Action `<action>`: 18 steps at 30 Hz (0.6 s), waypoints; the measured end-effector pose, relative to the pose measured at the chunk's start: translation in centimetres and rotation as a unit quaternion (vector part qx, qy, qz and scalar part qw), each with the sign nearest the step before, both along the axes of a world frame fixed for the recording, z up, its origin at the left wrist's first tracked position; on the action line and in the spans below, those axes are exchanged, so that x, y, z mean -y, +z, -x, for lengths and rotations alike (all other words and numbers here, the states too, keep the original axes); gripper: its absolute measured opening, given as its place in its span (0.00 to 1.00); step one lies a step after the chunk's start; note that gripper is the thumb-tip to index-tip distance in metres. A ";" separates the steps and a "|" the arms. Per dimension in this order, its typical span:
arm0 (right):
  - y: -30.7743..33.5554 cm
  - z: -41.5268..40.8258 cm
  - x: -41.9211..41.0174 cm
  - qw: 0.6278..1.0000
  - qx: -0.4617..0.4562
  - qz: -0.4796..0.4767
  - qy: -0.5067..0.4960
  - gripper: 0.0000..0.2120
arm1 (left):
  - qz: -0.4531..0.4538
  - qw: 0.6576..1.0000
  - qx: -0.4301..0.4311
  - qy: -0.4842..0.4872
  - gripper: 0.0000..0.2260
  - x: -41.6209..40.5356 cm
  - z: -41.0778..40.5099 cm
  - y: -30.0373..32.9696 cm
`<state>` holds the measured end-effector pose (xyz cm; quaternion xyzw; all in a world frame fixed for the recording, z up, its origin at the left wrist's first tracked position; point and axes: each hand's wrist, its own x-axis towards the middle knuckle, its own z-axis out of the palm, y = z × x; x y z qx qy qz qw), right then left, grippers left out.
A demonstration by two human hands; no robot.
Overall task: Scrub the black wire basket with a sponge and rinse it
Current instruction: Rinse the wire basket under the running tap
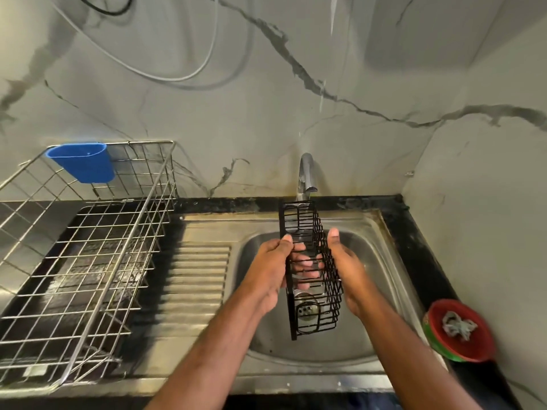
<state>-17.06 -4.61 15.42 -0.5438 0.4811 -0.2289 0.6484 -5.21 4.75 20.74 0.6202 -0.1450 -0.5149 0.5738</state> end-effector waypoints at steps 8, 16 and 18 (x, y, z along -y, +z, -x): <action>0.8 0.0 -0.1 0.999 0.003 0.005 -0.035 0.27 | 0.000 1.000 0.006 -0.029 0.17 0.3 -0.3 0.9; 0.6 0.1 -0.2 0.999 0.016 0.005 -0.035 0.28 | -0.006 0.999 0.032 -0.036 0.17 0.4 -0.6 0.5; 0.2 0.0 -0.1 0.999 0.014 0.008 -0.031 0.30 | -0.006 0.999 0.035 -0.035 0.17 0.3 -0.6 0.4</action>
